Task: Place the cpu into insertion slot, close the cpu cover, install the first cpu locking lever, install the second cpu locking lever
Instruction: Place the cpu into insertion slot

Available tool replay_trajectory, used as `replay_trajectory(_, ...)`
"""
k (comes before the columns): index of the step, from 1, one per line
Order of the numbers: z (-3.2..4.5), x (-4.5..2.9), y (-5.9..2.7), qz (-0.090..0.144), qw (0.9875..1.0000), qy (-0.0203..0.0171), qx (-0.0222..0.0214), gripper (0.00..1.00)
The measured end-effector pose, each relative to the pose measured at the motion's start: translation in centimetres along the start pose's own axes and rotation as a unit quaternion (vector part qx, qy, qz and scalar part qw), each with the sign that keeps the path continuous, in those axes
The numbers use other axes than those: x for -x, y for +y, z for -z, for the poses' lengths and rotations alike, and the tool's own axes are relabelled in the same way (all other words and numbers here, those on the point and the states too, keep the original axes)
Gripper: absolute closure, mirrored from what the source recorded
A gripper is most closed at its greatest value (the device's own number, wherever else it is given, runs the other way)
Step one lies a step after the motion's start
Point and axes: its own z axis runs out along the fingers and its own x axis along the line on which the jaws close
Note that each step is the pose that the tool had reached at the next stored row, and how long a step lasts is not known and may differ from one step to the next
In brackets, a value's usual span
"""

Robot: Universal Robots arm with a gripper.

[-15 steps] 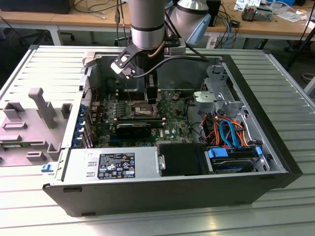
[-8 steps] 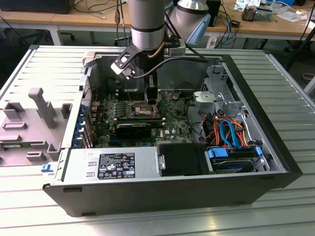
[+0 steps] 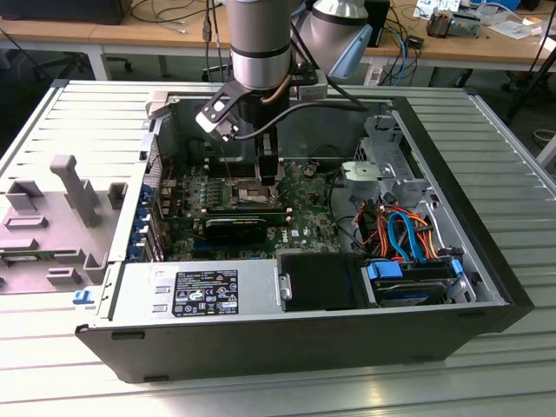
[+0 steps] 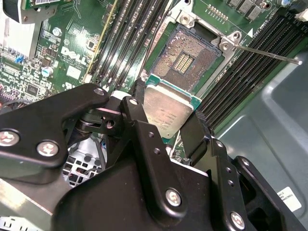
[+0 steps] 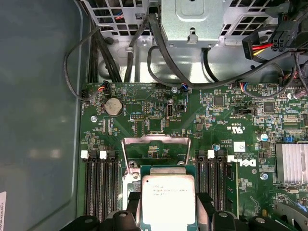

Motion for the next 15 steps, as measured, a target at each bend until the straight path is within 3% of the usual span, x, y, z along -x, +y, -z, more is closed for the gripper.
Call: replay_trajectory(15, -0.31, 0.00, -0.03, 0.000, 1.0000, 0.0000, 0.0000, 0.46)
